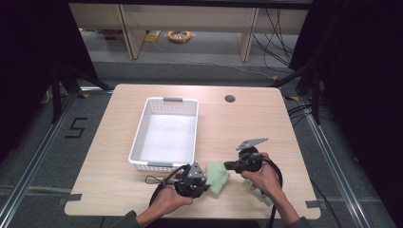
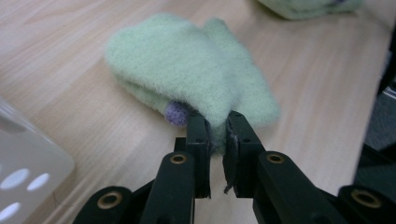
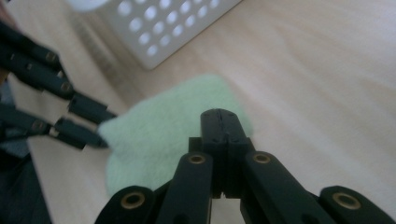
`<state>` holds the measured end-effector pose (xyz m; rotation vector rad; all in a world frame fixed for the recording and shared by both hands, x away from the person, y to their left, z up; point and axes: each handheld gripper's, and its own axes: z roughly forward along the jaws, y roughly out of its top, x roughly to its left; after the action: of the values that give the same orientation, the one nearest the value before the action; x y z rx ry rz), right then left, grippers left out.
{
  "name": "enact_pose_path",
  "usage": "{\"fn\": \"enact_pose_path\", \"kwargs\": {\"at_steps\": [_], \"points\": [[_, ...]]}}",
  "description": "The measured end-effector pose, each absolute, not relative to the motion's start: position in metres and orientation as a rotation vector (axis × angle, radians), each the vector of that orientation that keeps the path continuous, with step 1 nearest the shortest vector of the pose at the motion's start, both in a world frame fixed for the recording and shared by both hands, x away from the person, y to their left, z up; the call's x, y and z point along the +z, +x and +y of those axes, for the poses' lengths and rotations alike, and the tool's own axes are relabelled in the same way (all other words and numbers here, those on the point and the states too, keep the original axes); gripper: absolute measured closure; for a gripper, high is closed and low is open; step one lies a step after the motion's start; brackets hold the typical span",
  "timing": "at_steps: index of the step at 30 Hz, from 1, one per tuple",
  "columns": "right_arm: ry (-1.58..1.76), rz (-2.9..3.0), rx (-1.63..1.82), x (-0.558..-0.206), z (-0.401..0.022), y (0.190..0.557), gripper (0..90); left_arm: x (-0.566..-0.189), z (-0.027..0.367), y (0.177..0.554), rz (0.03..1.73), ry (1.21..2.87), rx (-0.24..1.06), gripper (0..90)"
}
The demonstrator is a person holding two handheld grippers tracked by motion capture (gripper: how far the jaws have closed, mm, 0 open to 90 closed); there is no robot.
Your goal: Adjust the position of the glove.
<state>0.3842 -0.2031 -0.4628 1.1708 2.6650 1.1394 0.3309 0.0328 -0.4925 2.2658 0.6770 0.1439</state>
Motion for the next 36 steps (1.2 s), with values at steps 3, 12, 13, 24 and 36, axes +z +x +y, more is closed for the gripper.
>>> {"fn": "enact_pose_path", "kwargs": {"at_steps": [3,12,13,24,36], "points": [[1.102,2.681,1.125,-0.466,-0.202,0.379,90.0,-0.494,0.034,0.33,0.682,2.272,0.141,80.7],[1.063,2.693,1.108,-0.465,-0.189,0.393,90.0,-0.491,0.044,0.333,0.588,2.356,0.095,80.7],[1.068,2.683,1.128,-0.467,-0.186,0.393,90.0,-0.491,0.046,0.332,0.586,2.35,0.088,80.8],[1.008,2.767,1.092,-0.468,-0.181,0.38,90.0,-0.492,0.043,0.313,0.472,2.358,0.001,80.7],[0.988,2.856,0.998,-0.488,-0.187,0.361,90.0,-0.494,0.048,0.311,0.411,2.382,-0.034,80.3]]}}
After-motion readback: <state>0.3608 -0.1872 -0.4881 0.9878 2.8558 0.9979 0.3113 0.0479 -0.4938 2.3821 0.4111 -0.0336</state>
